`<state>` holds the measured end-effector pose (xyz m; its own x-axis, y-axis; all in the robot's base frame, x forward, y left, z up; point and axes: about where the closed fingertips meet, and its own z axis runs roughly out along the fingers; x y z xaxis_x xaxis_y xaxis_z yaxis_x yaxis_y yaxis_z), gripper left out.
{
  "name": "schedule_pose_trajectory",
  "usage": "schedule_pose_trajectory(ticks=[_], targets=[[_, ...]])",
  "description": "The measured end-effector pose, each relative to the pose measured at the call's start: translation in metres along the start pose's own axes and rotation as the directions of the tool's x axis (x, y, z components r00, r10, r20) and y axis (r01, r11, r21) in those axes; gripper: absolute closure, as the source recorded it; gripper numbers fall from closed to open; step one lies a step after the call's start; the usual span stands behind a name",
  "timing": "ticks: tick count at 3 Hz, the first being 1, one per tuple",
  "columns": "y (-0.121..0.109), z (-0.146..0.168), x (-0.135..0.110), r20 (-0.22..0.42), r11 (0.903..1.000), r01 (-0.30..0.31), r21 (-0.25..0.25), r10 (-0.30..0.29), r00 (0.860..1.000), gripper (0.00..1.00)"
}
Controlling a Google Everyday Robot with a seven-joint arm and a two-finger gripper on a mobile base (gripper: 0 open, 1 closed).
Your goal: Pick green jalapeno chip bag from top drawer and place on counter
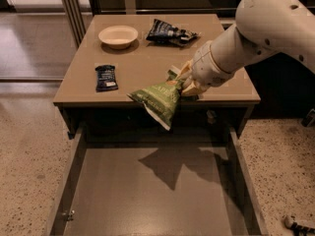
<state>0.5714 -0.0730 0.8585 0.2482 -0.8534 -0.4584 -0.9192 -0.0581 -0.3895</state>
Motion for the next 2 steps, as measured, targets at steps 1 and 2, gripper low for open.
schedule_pose_trajectory(ticks=[1, 2], targets=[[-0.033, -0.017, -0.003, -0.003, 0.9983, 0.039, 0.043, -0.039, 0.999, 1.0], [-0.063, -0.029, -0.005, -0.005, 0.9958, 0.059, 0.07, -0.059, 0.998, 1.0]])
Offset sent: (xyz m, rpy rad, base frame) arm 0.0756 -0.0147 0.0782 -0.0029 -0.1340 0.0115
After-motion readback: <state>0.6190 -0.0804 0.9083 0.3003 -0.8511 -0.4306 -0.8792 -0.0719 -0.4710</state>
